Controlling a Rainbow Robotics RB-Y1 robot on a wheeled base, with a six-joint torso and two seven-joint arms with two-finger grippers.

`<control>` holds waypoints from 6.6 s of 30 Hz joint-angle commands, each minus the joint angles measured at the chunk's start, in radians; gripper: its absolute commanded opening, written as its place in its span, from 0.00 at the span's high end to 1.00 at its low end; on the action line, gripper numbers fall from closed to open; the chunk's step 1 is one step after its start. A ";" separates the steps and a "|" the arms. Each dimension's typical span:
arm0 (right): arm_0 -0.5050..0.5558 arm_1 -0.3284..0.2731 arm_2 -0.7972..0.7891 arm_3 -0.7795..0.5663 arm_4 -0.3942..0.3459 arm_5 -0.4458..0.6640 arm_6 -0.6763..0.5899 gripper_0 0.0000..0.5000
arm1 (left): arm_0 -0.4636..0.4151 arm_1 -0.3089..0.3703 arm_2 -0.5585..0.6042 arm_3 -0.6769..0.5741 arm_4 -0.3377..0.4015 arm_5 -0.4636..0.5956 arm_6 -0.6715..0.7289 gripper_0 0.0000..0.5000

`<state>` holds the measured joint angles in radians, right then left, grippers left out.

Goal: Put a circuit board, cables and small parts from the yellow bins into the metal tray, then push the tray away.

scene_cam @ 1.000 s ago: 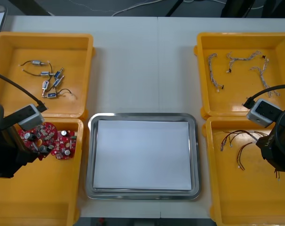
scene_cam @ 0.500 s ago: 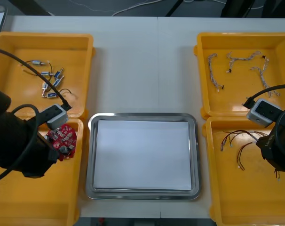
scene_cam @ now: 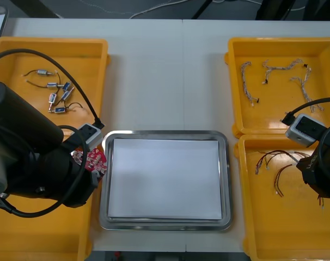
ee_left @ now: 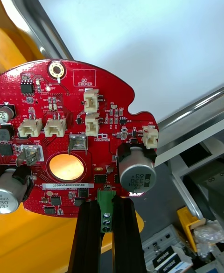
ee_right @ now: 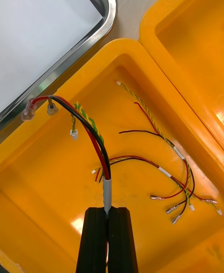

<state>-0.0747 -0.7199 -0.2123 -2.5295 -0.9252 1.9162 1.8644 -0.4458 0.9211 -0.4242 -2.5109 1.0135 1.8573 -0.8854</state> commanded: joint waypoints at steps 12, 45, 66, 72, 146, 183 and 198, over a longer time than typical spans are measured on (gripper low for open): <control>-0.017 -0.030 0.008 -0.023 0.006 0.004 -0.030 1.00 | -0.200 -0.062 -0.331 -0.037 -0.145 -0.024 0.427 1.00; -0.017 -0.030 0.008 -0.023 0.006 0.004 -0.030 1.00 | -0.228 -0.200 -0.680 0.127 -0.509 -0.175 0.508 1.00; -0.017 -0.030 0.008 -0.023 0.006 0.004 -0.030 1.00 | -0.226 -0.223 -0.780 0.227 -0.564 -0.222 0.528 1.00; -0.017 -0.030 0.008 -0.023 0.006 0.004 -0.030 1.00 | -0.225 -0.237 -0.794 0.261 -0.582 -0.234 0.533 1.00; -0.020 -0.075 0.048 -0.008 -0.038 0.004 -0.041 1.00 | -0.280 -0.157 -0.231 0.176 -0.242 -0.115 0.419 0.00; -0.597 -0.016 0.981 0.175 0.147 -0.121 -0.191 1.00 | -0.277 -0.140 0.481 0.779 -0.082 0.062 -0.468 0.00; -0.685 0.102 1.239 0.311 0.282 -0.269 -0.274 1.00 | -0.244 -0.139 0.509 0.842 -0.250 -0.018 -0.845 0.00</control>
<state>-0.7285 -0.6513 0.9878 -2.2191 -0.6634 1.6702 1.6026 -0.7039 0.7417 0.0837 -1.6704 0.7827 1.8708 -1.5198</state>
